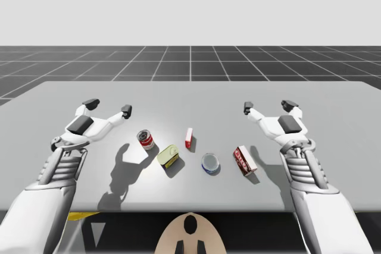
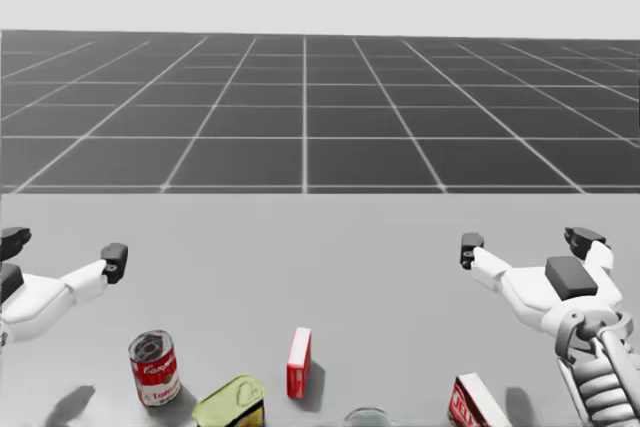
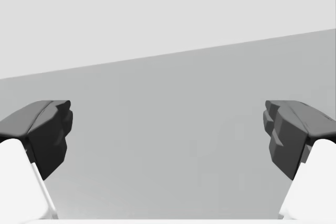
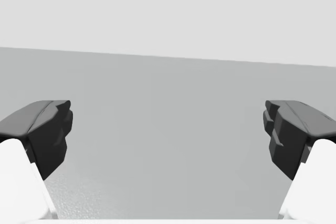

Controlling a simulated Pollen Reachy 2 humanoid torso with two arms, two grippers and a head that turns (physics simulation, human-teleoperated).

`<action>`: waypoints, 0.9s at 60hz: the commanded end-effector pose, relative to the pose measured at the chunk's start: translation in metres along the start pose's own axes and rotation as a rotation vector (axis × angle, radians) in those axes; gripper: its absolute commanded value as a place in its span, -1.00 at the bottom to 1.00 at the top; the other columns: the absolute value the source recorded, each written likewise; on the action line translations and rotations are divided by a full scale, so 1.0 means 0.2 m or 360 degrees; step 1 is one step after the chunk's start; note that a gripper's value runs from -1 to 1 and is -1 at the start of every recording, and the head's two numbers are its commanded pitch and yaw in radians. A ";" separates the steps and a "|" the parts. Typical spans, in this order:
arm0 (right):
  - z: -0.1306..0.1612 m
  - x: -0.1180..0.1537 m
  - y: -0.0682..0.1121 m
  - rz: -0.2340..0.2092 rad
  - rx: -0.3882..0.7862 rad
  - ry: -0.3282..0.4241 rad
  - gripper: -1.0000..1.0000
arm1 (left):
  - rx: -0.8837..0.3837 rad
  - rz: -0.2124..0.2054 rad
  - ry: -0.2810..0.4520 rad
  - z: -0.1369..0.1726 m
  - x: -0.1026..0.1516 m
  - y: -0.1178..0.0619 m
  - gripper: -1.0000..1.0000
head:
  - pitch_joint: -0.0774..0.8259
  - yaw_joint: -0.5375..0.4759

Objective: Lift the meat can off the table.

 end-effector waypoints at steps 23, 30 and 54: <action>0.00 0.00 0.01 0.0045 -0.0009 -0.0006 -1.00 | -0.0011 0.0012 -0.0022 0.00 0.02 0.00 -1.00 | 0.54 0.15; 0.00 0.00 0.01 0.0053 0.0006 -0.0013 -1.00 | -0.0015 0.0023 -0.0023 0.01 0.02 0.00 -1.00 | 0.64 0.28; 0.01 0.01 0.01 0.0051 0.0017 -0.0020 -1.00 | -0.0100 0.0091 -0.0032 0.07 0.12 -0.05 -1.00 | 0.77 0.39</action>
